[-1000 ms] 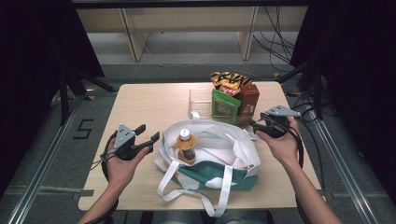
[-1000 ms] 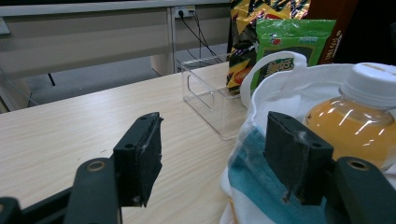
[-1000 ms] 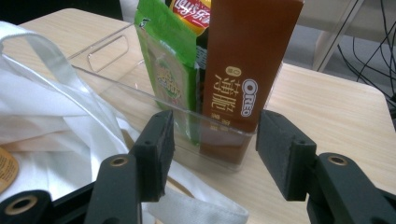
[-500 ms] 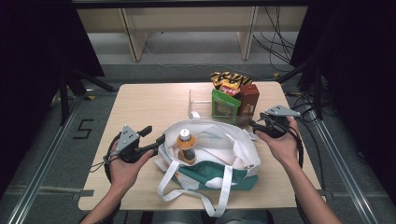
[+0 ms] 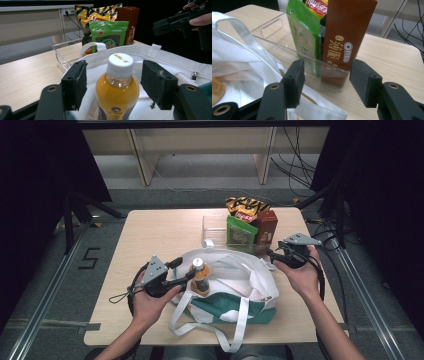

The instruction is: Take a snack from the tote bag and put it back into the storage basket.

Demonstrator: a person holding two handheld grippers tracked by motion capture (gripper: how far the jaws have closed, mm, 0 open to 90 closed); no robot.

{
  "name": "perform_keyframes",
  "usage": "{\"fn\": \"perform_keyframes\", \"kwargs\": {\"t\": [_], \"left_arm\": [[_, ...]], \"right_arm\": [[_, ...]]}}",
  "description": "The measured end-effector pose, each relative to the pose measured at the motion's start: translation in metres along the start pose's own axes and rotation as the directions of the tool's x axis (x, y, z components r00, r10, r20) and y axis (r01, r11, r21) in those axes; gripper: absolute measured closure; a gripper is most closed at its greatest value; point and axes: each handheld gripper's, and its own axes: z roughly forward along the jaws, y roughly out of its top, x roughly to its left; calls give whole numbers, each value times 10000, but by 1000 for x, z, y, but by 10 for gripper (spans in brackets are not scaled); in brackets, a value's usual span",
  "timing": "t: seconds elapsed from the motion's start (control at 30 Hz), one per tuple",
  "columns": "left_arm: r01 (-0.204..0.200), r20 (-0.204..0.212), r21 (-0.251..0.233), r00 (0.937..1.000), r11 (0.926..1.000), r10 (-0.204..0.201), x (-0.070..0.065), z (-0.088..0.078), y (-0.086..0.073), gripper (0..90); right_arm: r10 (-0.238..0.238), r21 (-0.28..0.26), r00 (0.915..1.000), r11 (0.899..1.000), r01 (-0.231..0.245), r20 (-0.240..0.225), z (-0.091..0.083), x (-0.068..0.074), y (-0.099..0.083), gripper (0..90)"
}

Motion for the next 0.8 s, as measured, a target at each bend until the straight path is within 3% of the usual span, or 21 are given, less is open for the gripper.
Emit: {"fn": "perform_keyframes", "kwargs": {"t": [0.07, 0.13, 0.2, 0.27, 0.43, 0.53, 0.7, 0.8], "left_arm": [[-37, 19, 126, 10000, 9999, 37, -1, 3, 0, 370], [-14, 22, 150, 10000, 9999, 13, 0, 6, 0, 370], [27, 5, 149, 10000, 9999, -27, 2, 8, -1, 370], [44, 25, 140, 10000, 9999, -45, 3, 9, -1, 371], [151, 86, 123, 9998, 9998, -152, 4, 12, -1, 371], [253, 159, 196, 9995, 9995, -256, 4, 15, -3, 370], [250, 276, 292, 9993, 9993, -258, 2, 19, -5, 375], [289, 354, 278, 9989, 9992, -299, 2, 21, -6, 385]], "right_arm": [[275, 120, 9996, 9996, -275, -32, -1, 1, 0, 463], [135, 16, 9999, 9999, -134, -84, 0, -1, -1, 463], [-57, -157, 9999, 9999, 60, 163, 0, -3, -1, 462], [15, 75, 10000, 10000, -16, 40, -1, -3, 0, 462], [235, 10, 9997, 9997, -235, 19, 0, 0, 0, 461], [-268, -76, 9996, 9996, 269, 63, 0, -3, 0, 461], [57, 82, 10000, 10000, -57, -70, -1, -1, 0, 460], [-97, -25, 9999, 9999, 97, 62, 0, -3, 0, 460]]}}
